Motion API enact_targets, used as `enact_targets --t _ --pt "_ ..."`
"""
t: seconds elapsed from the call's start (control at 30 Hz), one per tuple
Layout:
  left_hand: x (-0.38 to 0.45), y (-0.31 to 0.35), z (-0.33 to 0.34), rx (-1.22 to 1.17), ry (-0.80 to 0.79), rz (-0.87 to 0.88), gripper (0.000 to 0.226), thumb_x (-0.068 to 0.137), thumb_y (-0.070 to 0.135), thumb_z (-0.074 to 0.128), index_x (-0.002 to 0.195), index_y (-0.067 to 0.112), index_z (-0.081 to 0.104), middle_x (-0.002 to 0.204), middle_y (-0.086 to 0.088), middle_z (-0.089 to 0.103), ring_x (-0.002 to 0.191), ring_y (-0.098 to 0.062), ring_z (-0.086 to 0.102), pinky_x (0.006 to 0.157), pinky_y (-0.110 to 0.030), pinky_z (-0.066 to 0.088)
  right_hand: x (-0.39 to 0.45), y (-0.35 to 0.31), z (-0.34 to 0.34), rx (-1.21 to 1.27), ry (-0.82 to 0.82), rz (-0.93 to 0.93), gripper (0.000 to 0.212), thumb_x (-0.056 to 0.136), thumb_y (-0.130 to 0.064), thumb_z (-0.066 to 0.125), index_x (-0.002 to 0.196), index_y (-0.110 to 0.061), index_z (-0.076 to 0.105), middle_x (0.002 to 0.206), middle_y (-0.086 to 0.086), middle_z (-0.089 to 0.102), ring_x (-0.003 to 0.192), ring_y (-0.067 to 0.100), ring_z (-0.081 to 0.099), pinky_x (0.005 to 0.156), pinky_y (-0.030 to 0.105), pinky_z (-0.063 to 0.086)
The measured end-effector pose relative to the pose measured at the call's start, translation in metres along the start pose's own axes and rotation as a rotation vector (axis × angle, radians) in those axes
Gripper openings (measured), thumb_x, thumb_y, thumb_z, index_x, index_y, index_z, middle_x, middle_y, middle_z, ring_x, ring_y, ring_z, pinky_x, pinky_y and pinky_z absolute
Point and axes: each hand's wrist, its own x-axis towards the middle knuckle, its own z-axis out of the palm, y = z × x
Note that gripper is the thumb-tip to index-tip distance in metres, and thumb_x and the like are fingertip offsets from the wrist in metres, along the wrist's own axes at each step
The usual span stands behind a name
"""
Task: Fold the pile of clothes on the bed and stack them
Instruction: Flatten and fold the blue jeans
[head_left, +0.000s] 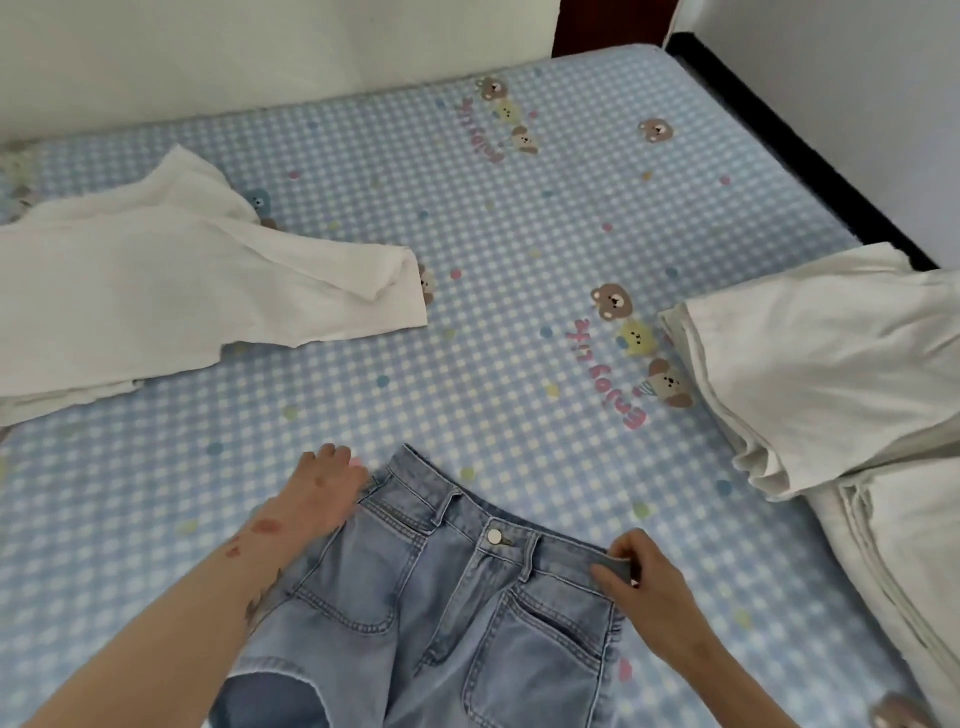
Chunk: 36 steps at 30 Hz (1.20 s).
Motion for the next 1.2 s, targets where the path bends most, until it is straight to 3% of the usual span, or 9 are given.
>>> enact_targets --t 0.2,0.37,0.57,0.63,0.73,0.83,1.0,1.1,1.2 --pt "-0.054 0.032 0.053 -0.353 -0.080 -0.225 0.078 0.083 0.062 0.049 0.142 0.016 0.026 0.136 -0.010 0.040 0.127 -0.029 0.040 0.102 -0.042 0.037 -0.015 -0.011 -0.002 -0.092 0.072 0.037 0.008 0.089 -0.019 0.064 0.092 -0.021 0.057 0.088 -0.002 0.064 0.073 0.006 0.058 0.056 0.014 0.040" --pt "-0.125 0.059 0.110 -0.383 -0.122 -0.435 0.079 0.087 0.052 0.047 0.148 0.013 0.015 0.155 -0.016 0.009 0.144 -0.027 0.013 0.113 -0.046 0.018 -0.007 0.004 -0.018 -0.619 0.193 0.173 0.016 0.092 -0.026 0.057 0.106 -0.019 0.054 0.115 0.008 0.052 0.104 0.027 0.051 0.085 0.037 0.046" --pt "-0.164 0.068 0.119 -1.202 0.178 -0.915 0.075 0.082 0.036 0.068 0.139 0.004 0.033 0.126 -0.023 0.052 0.116 -0.041 0.050 0.095 -0.046 0.044 0.041 -0.057 0.070 -0.763 -0.018 -0.394 0.040 0.097 -0.023 0.049 0.136 -0.018 0.041 0.139 0.006 0.042 0.121 0.023 0.046 0.097 0.033 0.043" --pt "-0.160 0.070 0.118 -1.475 0.190 -1.002 0.080 0.080 0.026 0.072 0.141 0.005 0.026 0.119 -0.025 0.060 0.109 -0.040 0.057 0.090 -0.042 0.046 0.074 -0.082 0.106 -0.850 -0.108 -0.518 0.051 0.098 -0.014 0.043 0.146 -0.020 0.028 0.155 0.009 0.023 0.140 0.026 0.028 0.111 0.036 0.031" --pt "-0.147 0.068 0.117 -1.566 0.206 -1.001 0.079 0.078 0.018 0.073 0.143 0.012 0.027 0.102 -0.013 0.068 0.097 -0.031 0.063 0.082 -0.037 0.048 0.121 -0.104 0.137 -1.034 -0.220 -0.574 0.061 0.098 -0.009 0.041 0.150 -0.026 0.017 0.160 0.008 0.002 0.147 0.027 0.001 0.118 0.042 0.009" --pt "-0.135 0.054 0.113 -1.529 0.195 -0.973 0.087 0.078 0.021 0.071 0.148 0.013 0.020 0.093 0.008 0.059 0.096 -0.024 0.059 0.079 -0.031 0.045 0.145 -0.105 0.149 -1.147 -0.321 -0.556 0.058 0.096 -0.016 0.043 0.148 -0.029 0.022 0.156 0.006 0.019 0.145 0.026 0.013 0.114 0.043 0.016" --pt "-0.131 0.057 0.115 -1.428 -0.001 -0.917 0.095 0.085 0.035 0.064 0.151 0.018 -0.002 0.139 -0.020 0.034 0.119 -0.034 0.048 0.098 -0.038 0.043 0.147 -0.095 0.149 -1.180 -0.312 -0.601 0.052 0.098 -0.026 0.041 0.147 -0.033 0.025 0.147 0.005 0.033 0.136 0.024 0.028 0.106 0.039 0.029" --pt "-0.127 0.063 0.118 -1.519 0.000 -0.944 0.097 0.084 0.030 0.066 0.151 0.020 -0.003 0.140 -0.022 0.037 0.117 -0.036 0.049 0.096 -0.036 0.042 0.149 -0.096 0.145 -1.160 -0.336 -0.628 0.052 0.099 -0.028 0.041 0.148 -0.033 0.025 0.147 0.005 0.032 0.136 0.024 0.029 0.107 0.039 0.030" --pt "-0.121 0.065 0.116 -1.695 0.146 -1.025 0.096 0.079 0.006 0.065 0.152 0.020 0.003 0.108 -0.014 0.059 0.086 -0.028 0.059 0.069 -0.031 0.046 0.151 -0.097 0.142 -1.135 -0.351 -0.643 0.052 0.098 -0.028 0.043 0.148 -0.032 0.026 0.147 0.005 0.032 0.135 0.024 0.029 0.107 0.038 0.031"
